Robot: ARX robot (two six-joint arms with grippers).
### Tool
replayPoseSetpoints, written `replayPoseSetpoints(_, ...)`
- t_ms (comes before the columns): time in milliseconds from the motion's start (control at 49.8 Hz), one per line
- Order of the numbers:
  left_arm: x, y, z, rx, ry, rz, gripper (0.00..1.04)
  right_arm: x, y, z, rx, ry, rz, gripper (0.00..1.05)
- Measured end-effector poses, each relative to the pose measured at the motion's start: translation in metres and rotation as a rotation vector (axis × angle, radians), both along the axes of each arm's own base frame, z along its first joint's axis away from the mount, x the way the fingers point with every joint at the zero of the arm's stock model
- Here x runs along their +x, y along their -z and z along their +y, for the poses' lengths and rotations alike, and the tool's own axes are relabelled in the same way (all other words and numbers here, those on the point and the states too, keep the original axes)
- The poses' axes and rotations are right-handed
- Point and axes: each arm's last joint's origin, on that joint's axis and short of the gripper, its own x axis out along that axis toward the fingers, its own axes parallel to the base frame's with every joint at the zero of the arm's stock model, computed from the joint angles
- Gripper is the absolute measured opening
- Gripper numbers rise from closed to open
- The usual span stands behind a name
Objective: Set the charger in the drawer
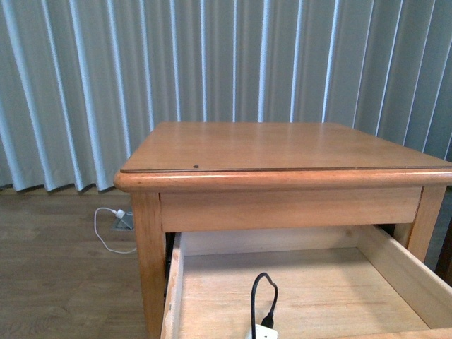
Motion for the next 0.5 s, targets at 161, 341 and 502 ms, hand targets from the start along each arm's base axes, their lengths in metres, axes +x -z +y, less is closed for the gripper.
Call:
replayPoseSetpoints(161, 0.000, 0.000, 0.000, 0.000, 0.000, 0.000, 0.99, 0.028, 0.005, 0.013, -0.011, 0.003, 0.041, 0.96)
replayPoseSetpoints(341, 0.000, 0.000, 0.000, 0.000, 0.000, 0.000, 0.99, 0.068, 0.016, 0.030, -0.002, 0.037, 0.110, 0.96)
replayPoseSetpoints(502, 0.000, 0.000, 0.000, 0.000, 0.000, 0.000, 0.99, 0.093, 0.032, 0.040, -0.016, 0.095, 0.152, 0.96)
